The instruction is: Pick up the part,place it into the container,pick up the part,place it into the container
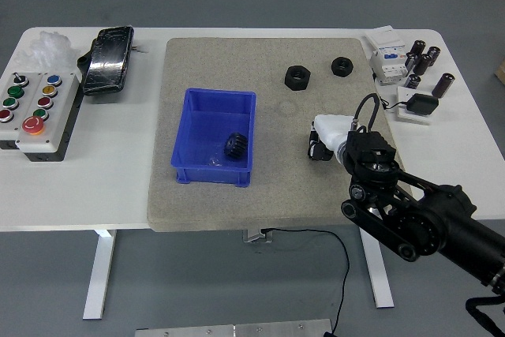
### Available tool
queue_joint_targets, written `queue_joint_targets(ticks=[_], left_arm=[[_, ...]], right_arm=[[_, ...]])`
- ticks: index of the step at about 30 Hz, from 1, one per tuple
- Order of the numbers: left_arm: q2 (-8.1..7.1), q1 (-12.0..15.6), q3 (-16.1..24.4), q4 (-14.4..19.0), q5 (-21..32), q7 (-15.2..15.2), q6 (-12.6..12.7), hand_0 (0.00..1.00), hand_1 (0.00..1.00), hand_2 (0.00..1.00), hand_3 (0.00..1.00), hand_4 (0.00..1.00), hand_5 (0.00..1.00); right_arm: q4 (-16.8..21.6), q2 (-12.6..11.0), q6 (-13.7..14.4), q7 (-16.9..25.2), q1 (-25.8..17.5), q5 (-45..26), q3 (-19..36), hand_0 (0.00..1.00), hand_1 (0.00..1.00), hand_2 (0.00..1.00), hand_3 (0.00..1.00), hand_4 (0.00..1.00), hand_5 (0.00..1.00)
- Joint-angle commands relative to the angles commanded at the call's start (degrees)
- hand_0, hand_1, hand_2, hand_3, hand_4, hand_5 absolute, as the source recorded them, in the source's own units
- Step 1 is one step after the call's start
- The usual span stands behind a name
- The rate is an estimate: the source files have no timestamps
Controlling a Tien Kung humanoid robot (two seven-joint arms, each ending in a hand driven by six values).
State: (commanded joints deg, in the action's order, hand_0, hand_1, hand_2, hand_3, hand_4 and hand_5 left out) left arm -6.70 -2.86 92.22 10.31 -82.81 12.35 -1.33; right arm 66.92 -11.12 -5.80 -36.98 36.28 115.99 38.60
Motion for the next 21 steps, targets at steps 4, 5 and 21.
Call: queue_joint_targets(ticks=[4,5,21], left_arm=[[0.01,0.0,-0.1,0.0,0.0,0.0,0.0,0.617,0.560,0.560,0.633,0.588,0.449],[0.02,0.0,-0.1,0.0,0.0,0.0,0.0,0.617,0.560,0.560,0.633,0.588,0.449],[0.05,0.0,0.4,0.0,-0.4,0.2,0.0,0.617,0.560,0.564,0.638,0.597,0.484]], right_arm=[[0.0,0.1,2.2,0.0,0.0,1.4,0.5,0.282,0.472,0.433,0.480,0.226,0.052],[0.1,0.1,2.9,0.0,0.0,1.9,0.7,0.282,0.472,0.433,0.480,0.226,0.052],[9.8,-1.6,-11.2,0.0,-1.0,-2.0,5.2,0.272,0.572,0.951,0.998,0.898,0.390]])
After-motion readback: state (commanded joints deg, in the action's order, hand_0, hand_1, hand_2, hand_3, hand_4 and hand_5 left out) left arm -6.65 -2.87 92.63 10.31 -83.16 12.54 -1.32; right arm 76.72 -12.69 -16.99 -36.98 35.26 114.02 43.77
